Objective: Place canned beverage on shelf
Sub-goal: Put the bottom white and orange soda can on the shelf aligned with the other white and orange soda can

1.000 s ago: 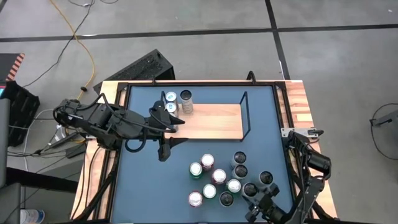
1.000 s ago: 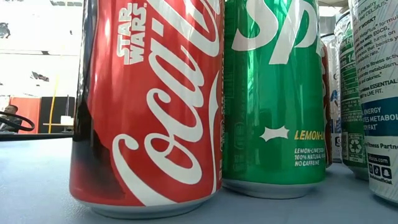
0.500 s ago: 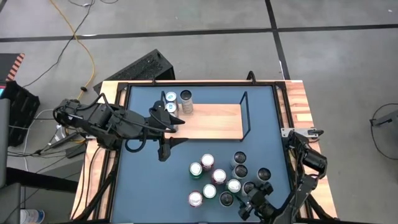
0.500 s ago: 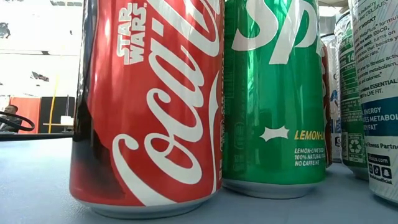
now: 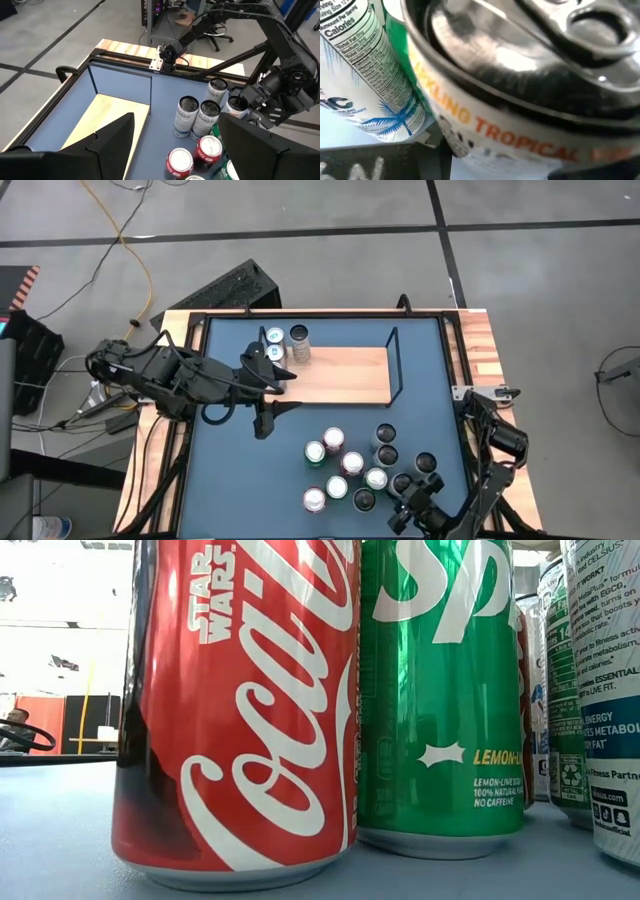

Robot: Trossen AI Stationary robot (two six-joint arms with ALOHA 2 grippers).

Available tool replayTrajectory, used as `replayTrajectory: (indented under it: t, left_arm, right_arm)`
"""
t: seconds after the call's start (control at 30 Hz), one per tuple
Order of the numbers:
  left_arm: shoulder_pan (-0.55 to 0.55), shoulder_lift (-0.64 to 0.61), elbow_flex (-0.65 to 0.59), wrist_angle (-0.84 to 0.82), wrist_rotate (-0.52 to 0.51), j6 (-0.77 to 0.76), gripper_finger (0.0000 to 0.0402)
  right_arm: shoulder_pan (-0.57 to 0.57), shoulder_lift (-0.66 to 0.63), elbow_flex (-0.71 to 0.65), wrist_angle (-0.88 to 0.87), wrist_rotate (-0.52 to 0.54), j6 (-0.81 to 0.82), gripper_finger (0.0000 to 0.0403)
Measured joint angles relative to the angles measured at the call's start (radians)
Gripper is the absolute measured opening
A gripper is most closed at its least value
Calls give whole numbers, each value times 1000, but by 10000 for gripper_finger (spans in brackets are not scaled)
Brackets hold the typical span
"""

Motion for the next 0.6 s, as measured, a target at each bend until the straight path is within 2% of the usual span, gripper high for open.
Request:
replayTrajectory:
  t: [0.2, 0.43, 0.5, 0.6]
  left_arm:
    - [0, 0, 0, 0, -14, 0, 273]
    - [0, 0, 0, 2, -11, 0, 273]
    - [0, 0, 0, 3, 8, 0, 273]
    - [0, 0, 0, 4, 48, 18, 273]
  right_arm:
    - [40, -10, 26, -27, -12, 40, 209]
    - [68, -12, 166, -129, 46, 25, 209]
    - [69, -12, 228, -159, 78, 0, 209]
    - [60, -21, 315, -156, 120, -126, 209]
